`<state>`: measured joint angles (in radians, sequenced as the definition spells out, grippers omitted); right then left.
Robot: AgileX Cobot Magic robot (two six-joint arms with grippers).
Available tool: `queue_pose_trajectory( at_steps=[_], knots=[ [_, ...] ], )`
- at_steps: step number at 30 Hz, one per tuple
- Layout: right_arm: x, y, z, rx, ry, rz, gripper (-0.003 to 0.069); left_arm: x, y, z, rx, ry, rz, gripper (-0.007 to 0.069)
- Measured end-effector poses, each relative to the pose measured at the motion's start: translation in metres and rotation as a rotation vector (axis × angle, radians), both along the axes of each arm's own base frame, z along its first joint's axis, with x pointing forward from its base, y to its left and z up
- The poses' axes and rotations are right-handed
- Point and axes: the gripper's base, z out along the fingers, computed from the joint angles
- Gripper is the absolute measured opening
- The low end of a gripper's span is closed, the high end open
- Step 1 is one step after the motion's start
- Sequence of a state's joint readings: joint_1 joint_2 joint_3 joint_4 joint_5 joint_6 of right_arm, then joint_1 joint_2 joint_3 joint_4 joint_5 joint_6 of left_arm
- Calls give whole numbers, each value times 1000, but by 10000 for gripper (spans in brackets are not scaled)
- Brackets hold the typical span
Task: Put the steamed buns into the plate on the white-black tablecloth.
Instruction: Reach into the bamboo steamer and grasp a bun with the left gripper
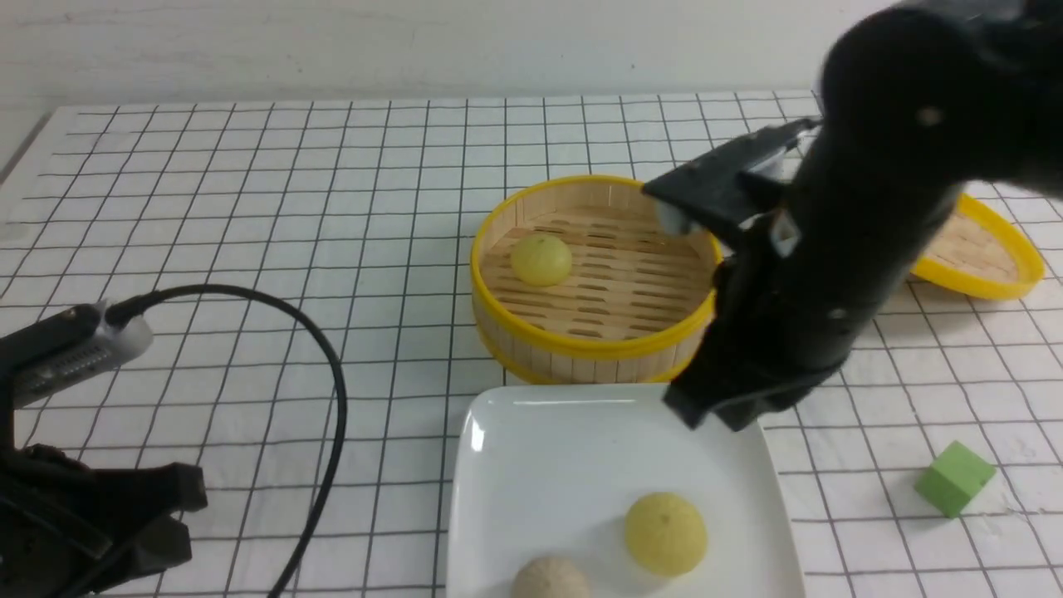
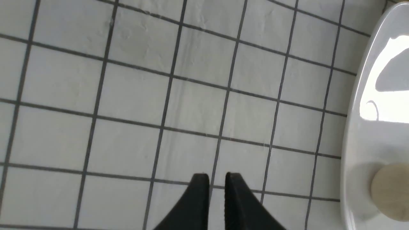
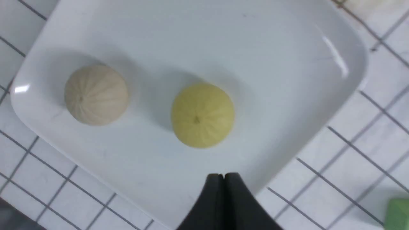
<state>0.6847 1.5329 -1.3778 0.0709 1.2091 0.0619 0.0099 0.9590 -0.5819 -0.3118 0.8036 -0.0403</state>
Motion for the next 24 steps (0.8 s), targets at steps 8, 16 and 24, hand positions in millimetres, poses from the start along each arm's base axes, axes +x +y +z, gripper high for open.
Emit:
queue_pose_trajectory(
  at_steps=[8, 16, 24],
  knots=[
    [-86, -76, -1, 48, -94, -78, -16, 19, -1, 3, 13, 11, -46, 2],
    [-138, -130, -19, 197, -357, -183, -16, 88, -27, 33, -159, -44, -230, 3],
    [-143, -139, -25, 212, -371, -268, -13, 162, -128, 34, -174, -22, -486, 154]
  ],
)
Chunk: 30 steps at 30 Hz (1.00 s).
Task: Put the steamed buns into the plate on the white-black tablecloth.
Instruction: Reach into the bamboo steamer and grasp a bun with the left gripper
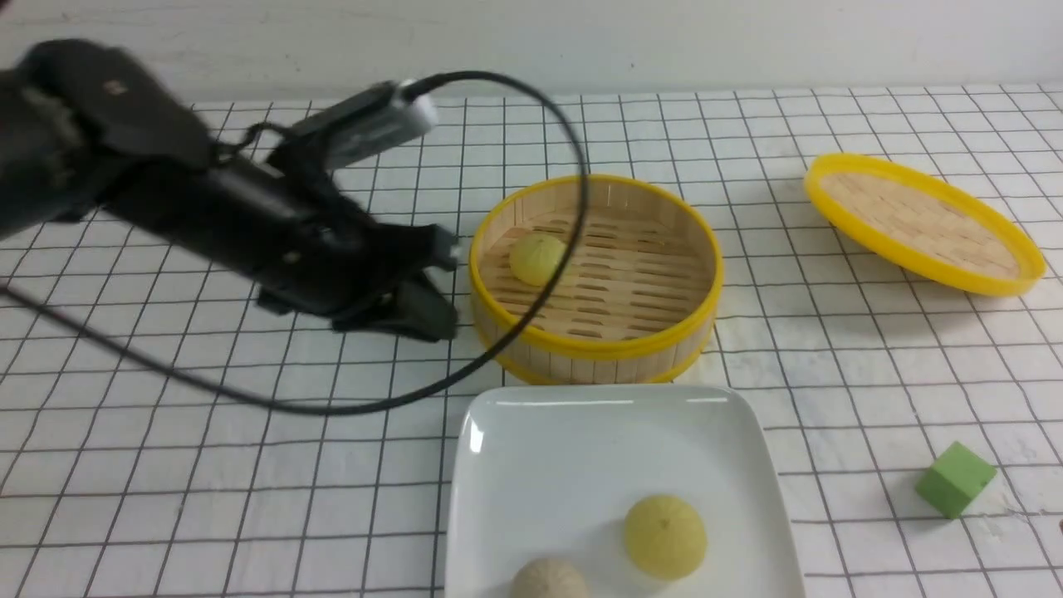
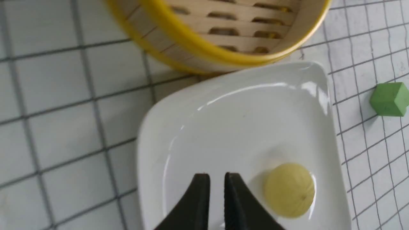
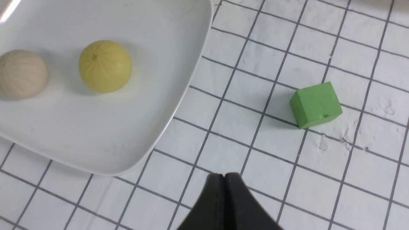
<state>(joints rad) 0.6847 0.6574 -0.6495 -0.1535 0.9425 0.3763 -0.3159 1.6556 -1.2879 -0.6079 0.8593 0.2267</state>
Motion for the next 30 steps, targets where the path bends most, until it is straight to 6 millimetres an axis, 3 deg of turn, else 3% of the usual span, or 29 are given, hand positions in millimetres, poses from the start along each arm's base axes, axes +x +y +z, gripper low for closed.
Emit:
queue_pose_trajectory(
  at_steps=[3, 4, 8, 11, 16, 20, 22, 27, 28, 30],
  knots=[
    [1, 0, 0, -2, -1, 0, -11, 22, -22, -2, 38, -23, -27, 233],
    [2, 1, -1, -6, 4, 0, -11, 41, -36, -1, 77, -61, -39, 306],
    [3, 2, -2, -8, 11, -1, -8, 73, -57, -7, 156, -129, -63, 411],
    [3, 2, -2, -9, 11, -2, -6, 98, -73, -17, 210, -172, -90, 449],
    [4, 3, -1, -3, -10, 1, -1, 122, -84, -37, 239, -176, -104, 452],
    [5, 4, 1, 8, -26, 4, 1, 132, -88, -69, 269, -144, -110, 426],
    [6, 4, 1, 11, -30, 5, 1, 136, -87, -81, 297, -138, -114, 379],
    [6, 4, 1, 12, -33, 5, 5, 135, -86, -79, 306, -121, -104, 180],
    [6, 4, 1, 13, -34, 5, 6, 133, -85, -71, 312, -115, -108, 88],
    [6, 4, 1, 12, -33, 5, 9, 128, -83, -59, 323, -98, -121, 37]
  ],
)
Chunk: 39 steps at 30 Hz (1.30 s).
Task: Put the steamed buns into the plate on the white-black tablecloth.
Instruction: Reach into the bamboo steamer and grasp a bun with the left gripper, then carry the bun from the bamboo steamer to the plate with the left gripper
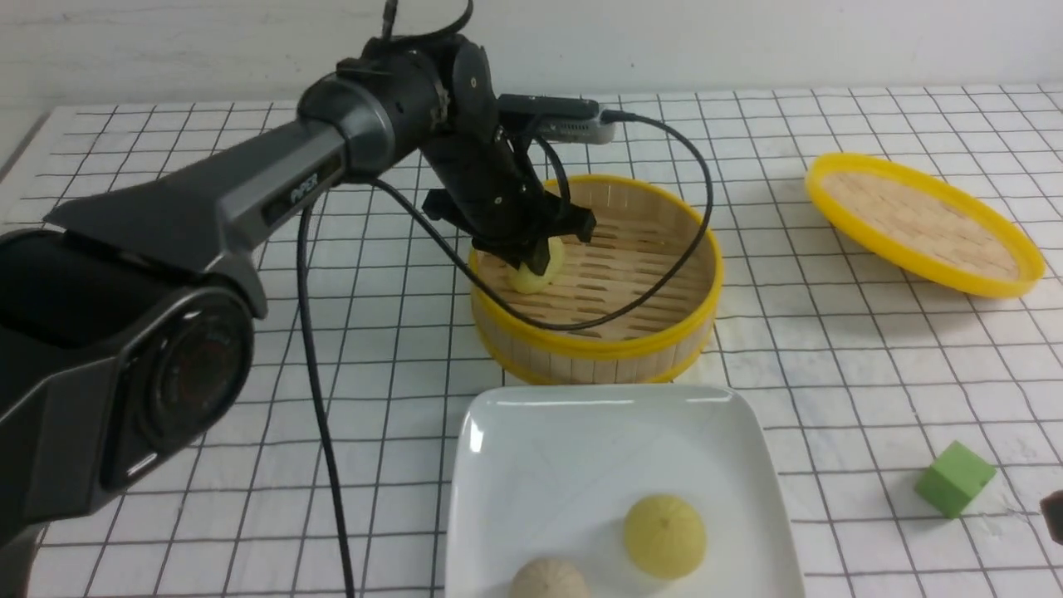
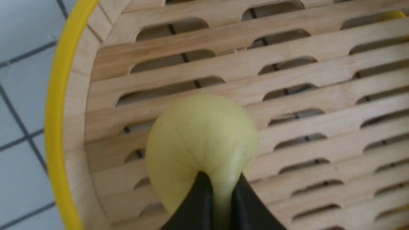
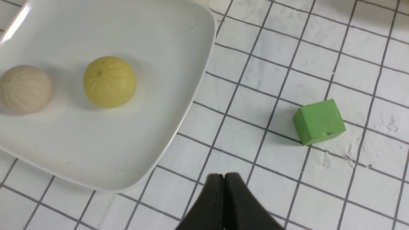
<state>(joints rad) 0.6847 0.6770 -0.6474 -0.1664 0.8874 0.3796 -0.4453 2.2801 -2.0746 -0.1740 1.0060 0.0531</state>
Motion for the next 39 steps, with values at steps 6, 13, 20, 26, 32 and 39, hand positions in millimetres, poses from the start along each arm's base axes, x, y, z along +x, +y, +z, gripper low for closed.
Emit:
queue_pose_trajectory(
  at_steps=[6, 13, 20, 26, 32, 39],
  knots=[
    [0, 0, -3, -7, 9, 0, 14, -41, 14, 89, 4, -2, -33, 21],
    [0, 0, -4, -10, 13, 0, 20, -103, 13, 113, -7, 65, -9, 20],
    [0, 0, -4, -10, 12, 0, 27, -151, -22, 26, 163, 314, -93, 46],
    [-2, -7, 6, -46, -24, -13, 30, -146, -32, -19, 214, 385, -65, 193],
    [-29, -41, 40, -49, -112, -110, 31, -142, -36, -23, 190, 356, -53, 398],
    [-69, -84, 34, 285, -396, -283, 31, -133, -36, 16, 179, 226, -65, 510]
  ],
)
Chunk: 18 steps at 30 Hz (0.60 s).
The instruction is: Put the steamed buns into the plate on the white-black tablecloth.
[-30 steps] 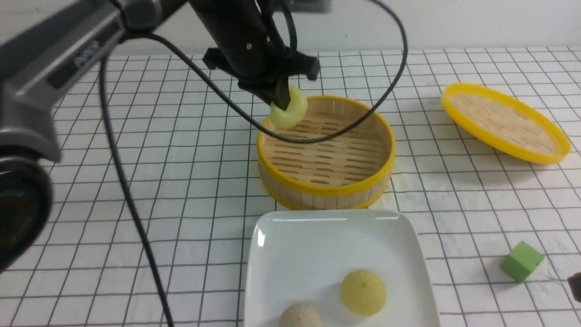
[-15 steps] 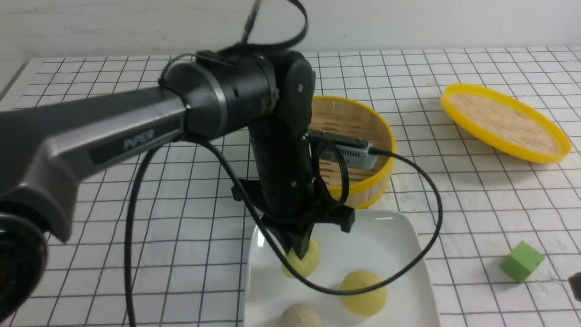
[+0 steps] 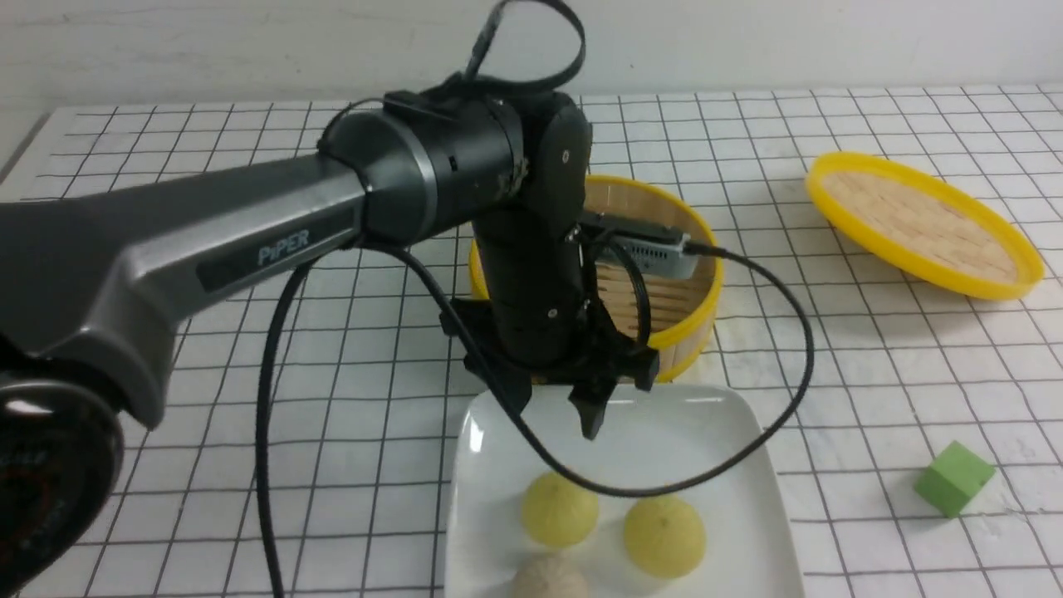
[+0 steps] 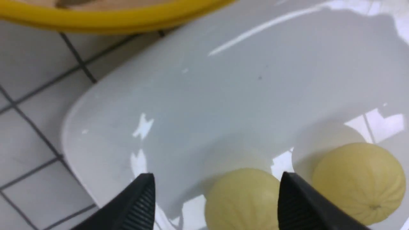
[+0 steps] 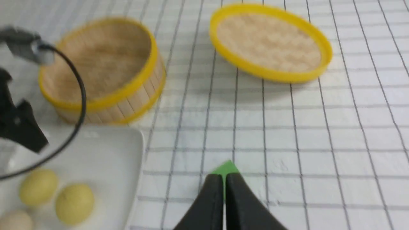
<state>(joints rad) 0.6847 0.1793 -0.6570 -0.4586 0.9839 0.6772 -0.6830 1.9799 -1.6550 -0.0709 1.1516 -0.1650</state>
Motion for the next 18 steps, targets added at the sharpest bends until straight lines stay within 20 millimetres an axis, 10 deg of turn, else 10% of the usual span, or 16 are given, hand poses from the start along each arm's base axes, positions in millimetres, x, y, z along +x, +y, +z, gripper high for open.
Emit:
queue_pose_trajectory(
  at_steps=[6, 18],
  knots=[
    [9, 23, -32, 59, -249, 168, 1, 2, 2, 9, 23, -24, -9, 464],
    [2, 46, -59, -21, -166, 439, -16, 0, 5, 8, 59, -3, -30, 3]
  ],
)
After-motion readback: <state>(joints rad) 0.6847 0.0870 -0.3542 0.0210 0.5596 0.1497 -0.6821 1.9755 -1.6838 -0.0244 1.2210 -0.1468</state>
